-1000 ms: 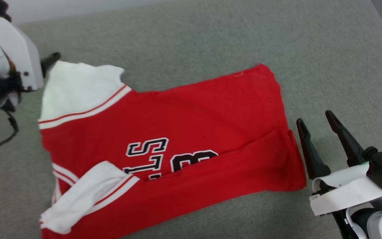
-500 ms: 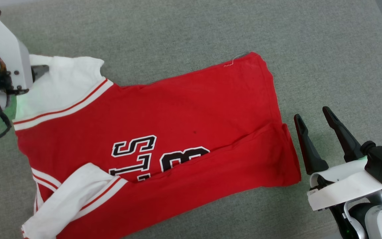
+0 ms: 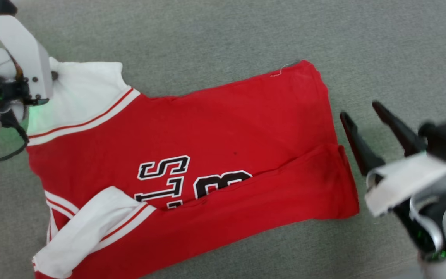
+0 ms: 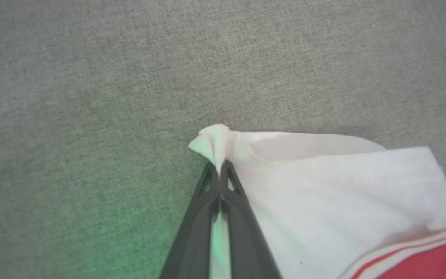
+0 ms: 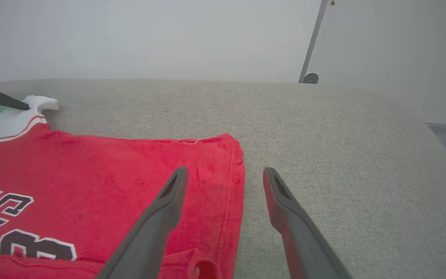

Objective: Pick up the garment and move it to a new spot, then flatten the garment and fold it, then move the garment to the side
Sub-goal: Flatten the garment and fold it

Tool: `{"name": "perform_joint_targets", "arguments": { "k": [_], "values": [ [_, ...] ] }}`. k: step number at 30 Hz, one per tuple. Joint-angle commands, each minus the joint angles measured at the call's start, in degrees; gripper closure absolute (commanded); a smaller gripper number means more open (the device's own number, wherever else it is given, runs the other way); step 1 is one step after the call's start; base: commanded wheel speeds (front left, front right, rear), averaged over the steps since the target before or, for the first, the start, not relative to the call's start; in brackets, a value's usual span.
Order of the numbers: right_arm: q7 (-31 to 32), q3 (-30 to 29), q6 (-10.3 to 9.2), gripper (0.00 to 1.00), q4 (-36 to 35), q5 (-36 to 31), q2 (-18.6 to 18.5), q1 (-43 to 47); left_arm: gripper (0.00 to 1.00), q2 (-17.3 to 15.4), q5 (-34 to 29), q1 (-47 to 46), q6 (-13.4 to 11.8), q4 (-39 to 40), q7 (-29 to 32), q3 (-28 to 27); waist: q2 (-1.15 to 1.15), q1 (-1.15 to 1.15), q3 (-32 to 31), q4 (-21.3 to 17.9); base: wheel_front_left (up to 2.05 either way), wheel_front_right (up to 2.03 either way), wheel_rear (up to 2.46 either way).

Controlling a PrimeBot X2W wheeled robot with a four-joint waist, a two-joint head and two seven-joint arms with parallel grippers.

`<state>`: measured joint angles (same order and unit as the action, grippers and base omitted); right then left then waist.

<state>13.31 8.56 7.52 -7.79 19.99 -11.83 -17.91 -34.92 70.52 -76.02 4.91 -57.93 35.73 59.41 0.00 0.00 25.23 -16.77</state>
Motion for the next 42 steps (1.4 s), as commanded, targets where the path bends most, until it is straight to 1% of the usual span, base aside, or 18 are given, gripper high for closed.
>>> {"name": "perform_joint_targets", "arguments": {
  "k": [1, 4, 7, 9, 10, 12, 19, 26, 27, 28, 29, 33, 37, 42],
  "values": [
    [2.83, 0.45, -0.06, 0.0, 1.28, 0.83, -0.93, -2.8, 1.0, 1.48, 0.03, 0.96, 0.5, -0.46, -0.01, 0.45, 0.0, 0.0, 0.14, 0.5, 0.0, 0.0, 0.0],
    [7.6, 1.54, -0.06, 0.0, 4.75, 3.01, -2.48, -8.55, 1.0, 2.8, 0.19, 0.34, 0.99, -1.18, -0.54, 0.39, 0.0, 0.0, 0.42, 1.31, 0.0, 0.0, 0.0],
    [11.42, 2.97, -0.06, 0.0, 10.21, 5.08, -3.78, -14.2, 1.0, 3.66, 0.32, -0.02, 1.33, -2.02, -1.11, 0.34, 0.0, 0.0, 0.67, 1.93, 0.0, 0.0, 0.0],
    [13.08, 4.47, -0.05, 0.0, 14.48, 6.87, -4.26, -18.14, 1.0, 4.24, 0.38, -0.42, 1.51, -2.66, -1.22, 0.32, 0.0, 0.0, 0.82, 2.33, 0.0, 0.0, 0.0],
    [13.08, 4.47, -0.05, 0.0, 14.48, 6.87, -4.26, -18.14, 1.0, 4.24, 0.38, -0.42, 1.51, -2.66, -1.22, 0.32, 0.0, 0.0, 0.82, 2.33, 0.0, 0.0, 0.0],
    [14.32, 5.69, -0.05, 0.0, 19.31, 8.01, -4.79, -21.91, 1.0, 4.72, 0.39, -0.81, 1.76, -3.08, -1.61, 0.3, 0.0, 0.0, 1.02, 2.7, 0.0, 0.0, 0.0],
    [19.14, 9.97, -0.05, 0.0, 36.66, 11.9, -3.88, -32.62, 1.0, 6.06, 0.25, -1.98, 2.21, -4.32, -2.18, 0.63, 0.0, 0.0, 1.66, 3.82, 0.0, 0.0, 0.0],
    [22.56, 13.72, -0.05, 0.0, 48.74, 14.71, -2.05, -39.18, 1.0, 7.22, 0.52, -2.61, 2.6, -5.17, -2.52, 0.93, 0.0, 0.0, 2.1, 4.77, 0.0, 0.0, 0.0],
    [23.46, 14.49, -0.05, 0.12, 50.15, 14.9, -1.84, -39.69, 1.0, 7.34, 0.52, -2.61, 2.53, -5.24, -2.58, 1.0, 0.0, 0.0, 2.08, 4.88, 0.0, 0.0, 0.0],
    [24.24, 15.37, -0.05, 0.95, 51.26, 15.41, -1.63, -40.17, 1.0, 7.46, 0.58, -2.63, 2.55, -5.34, -2.59, 1.06, 0.0, 0.0, 2.06, 4.98, 0.0, 0.0, 0.0],
    [24.9, 16.14, -0.05, 1.0, 52.08, 16.01, -1.5, -40.6, 1.0, 7.55, 0.65, -2.65, 2.58, -5.41, -2.6, 1.11, 0.0, 0.0, 2.03, 5.07, 0.0, 0.0, 0.0],
    [26.03, 18.57, -0.05, 1.0, 54.22, 17.69, -2.3, -42.53, 1.0, 7.96, 1.12, -2.55, 2.65, -5.6, -3.33, 0.89, 0.0, 0.0, 1.7, 5.56, 0.0, 0.0, 0.0],
    [23.72, 20.74, -0.06, 1.0, 54.07, 19.29, -3.53, -43.75, 1.0, 8.25, 2.29, -2.79, 2.67, -4.82, -5.63, -0.16, 0.0, 0.0, 0.65, 6.52, 0.0, 0.0, 0.0],
    [19.6, 23.91, -0.06, 1.0, 52.4, 21.28, -6.53, -42.62, 1.0, 8.2, 3.76, -2.33, 2.62, -3.07, -7.47, -1.09, 0.0, 0.0, -1.89, 8.3, 0.0, 0.0, 0.0]
  ]
}}
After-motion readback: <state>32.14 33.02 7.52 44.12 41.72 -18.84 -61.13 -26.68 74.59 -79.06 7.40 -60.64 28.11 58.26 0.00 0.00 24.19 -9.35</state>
